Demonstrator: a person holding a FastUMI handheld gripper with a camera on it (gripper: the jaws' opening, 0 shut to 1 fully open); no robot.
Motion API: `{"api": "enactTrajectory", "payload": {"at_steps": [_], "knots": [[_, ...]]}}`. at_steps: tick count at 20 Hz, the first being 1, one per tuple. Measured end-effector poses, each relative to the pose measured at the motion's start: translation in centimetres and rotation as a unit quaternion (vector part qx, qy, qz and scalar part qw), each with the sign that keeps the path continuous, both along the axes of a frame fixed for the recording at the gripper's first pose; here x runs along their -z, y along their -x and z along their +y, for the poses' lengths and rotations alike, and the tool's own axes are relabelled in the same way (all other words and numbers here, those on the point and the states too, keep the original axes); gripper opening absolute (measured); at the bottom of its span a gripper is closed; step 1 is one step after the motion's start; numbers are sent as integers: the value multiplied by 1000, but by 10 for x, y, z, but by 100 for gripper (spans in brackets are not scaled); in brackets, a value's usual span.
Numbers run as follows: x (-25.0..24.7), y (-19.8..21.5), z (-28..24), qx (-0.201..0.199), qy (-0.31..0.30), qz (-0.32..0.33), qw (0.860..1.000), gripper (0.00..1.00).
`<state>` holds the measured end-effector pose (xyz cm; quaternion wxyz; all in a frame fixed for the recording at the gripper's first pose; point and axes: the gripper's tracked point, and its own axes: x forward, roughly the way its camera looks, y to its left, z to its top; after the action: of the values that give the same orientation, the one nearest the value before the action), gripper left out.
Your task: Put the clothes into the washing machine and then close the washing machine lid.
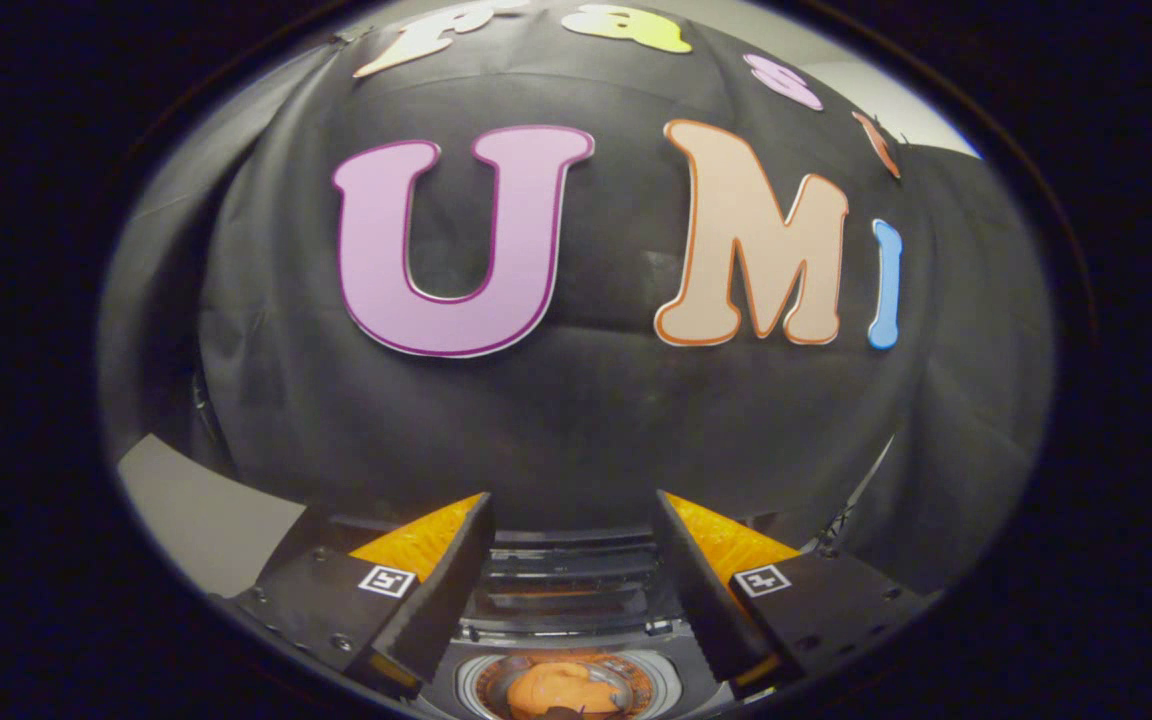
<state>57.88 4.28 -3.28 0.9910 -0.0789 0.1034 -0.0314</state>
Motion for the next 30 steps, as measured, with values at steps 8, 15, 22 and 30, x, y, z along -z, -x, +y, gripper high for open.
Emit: {"api": "enactTrajectory", "payload": {"at_steps": [8, 15, 22, 30], "knots": [[36, -55, 17, -45, 8, 42, 998, 100], [50, -60, 12, -43, -33, 30, 998, 97], [49, -60, 8, -22, -24, 0, 999, 96], [51, -59, 9, -23, -21, 26, 999, 96]]}}
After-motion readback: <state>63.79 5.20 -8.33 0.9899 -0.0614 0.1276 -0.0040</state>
